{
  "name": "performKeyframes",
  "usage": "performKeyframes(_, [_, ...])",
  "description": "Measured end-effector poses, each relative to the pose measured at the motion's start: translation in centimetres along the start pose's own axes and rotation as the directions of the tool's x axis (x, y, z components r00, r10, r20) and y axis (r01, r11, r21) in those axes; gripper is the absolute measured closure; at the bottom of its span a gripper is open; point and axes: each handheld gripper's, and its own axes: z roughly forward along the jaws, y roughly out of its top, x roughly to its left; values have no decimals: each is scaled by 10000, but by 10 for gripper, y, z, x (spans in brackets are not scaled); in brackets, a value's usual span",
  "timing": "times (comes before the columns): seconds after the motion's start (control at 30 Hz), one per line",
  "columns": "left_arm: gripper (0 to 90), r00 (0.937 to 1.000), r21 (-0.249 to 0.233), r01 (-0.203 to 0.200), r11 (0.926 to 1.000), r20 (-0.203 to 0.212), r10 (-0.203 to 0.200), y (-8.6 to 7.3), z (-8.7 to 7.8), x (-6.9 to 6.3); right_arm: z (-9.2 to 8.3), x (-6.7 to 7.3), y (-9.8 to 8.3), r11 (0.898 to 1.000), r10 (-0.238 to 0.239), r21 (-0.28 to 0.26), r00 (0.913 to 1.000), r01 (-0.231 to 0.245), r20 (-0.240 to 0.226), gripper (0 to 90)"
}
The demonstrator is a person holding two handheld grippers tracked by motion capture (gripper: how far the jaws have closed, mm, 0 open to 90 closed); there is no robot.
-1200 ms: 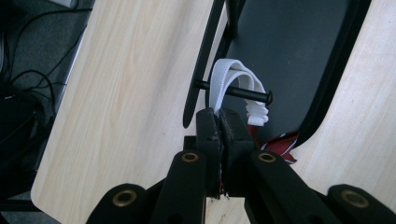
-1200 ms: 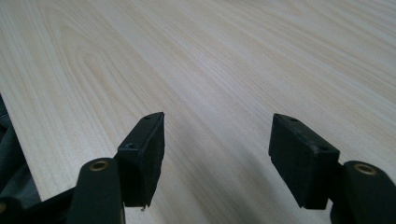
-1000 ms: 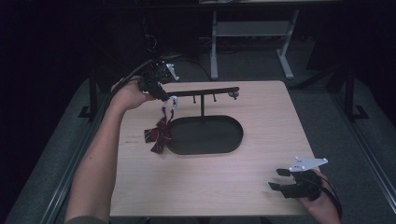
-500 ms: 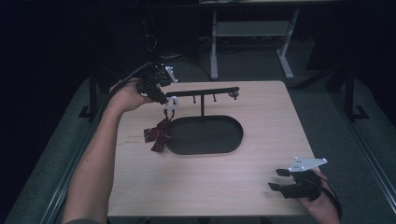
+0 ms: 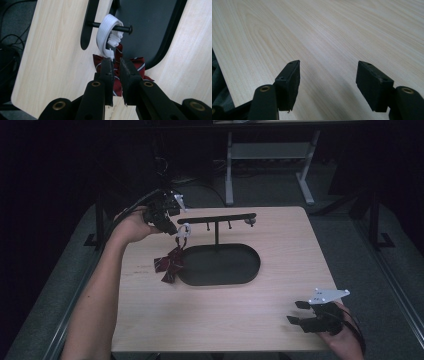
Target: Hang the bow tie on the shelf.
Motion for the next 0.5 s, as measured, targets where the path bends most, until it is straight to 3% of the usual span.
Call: performKeyframes(0.5, [789,9995,-68,219,9997,231,-218,-13,2,-2,2,-1,0,10000,64,30,10000,-64,6,353])
